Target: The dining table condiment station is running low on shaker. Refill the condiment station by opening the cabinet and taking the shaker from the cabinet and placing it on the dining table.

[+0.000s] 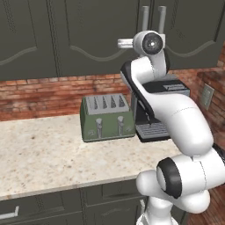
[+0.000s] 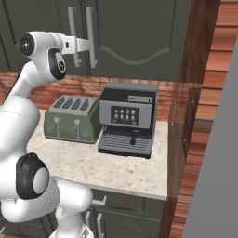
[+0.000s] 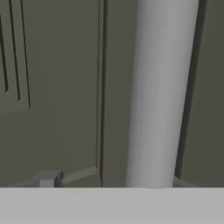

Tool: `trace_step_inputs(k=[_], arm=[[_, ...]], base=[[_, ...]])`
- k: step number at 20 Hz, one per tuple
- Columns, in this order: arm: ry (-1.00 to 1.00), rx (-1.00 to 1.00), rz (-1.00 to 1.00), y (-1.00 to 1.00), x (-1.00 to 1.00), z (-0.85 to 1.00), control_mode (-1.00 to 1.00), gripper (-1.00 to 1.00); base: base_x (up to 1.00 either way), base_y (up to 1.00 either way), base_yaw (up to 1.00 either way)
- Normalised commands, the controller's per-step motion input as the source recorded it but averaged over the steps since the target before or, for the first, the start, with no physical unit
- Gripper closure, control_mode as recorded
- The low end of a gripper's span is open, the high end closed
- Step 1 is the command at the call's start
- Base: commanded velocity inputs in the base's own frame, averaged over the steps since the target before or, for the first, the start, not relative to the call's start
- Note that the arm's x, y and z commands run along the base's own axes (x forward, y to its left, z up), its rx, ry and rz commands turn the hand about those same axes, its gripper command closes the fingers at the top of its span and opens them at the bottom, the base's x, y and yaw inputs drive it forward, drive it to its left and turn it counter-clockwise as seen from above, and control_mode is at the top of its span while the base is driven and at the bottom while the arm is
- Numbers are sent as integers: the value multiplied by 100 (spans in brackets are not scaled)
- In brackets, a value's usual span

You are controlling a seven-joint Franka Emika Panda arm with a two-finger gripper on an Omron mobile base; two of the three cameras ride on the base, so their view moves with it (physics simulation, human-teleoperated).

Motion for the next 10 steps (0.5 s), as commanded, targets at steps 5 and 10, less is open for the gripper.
trace_step_inputs(k=[5,10], arm=[[0,0,0,0,6,0,-100,100],[2,0,0,0,7,-1,-100,100]], base=[[0,0,0],[0,0,0]])
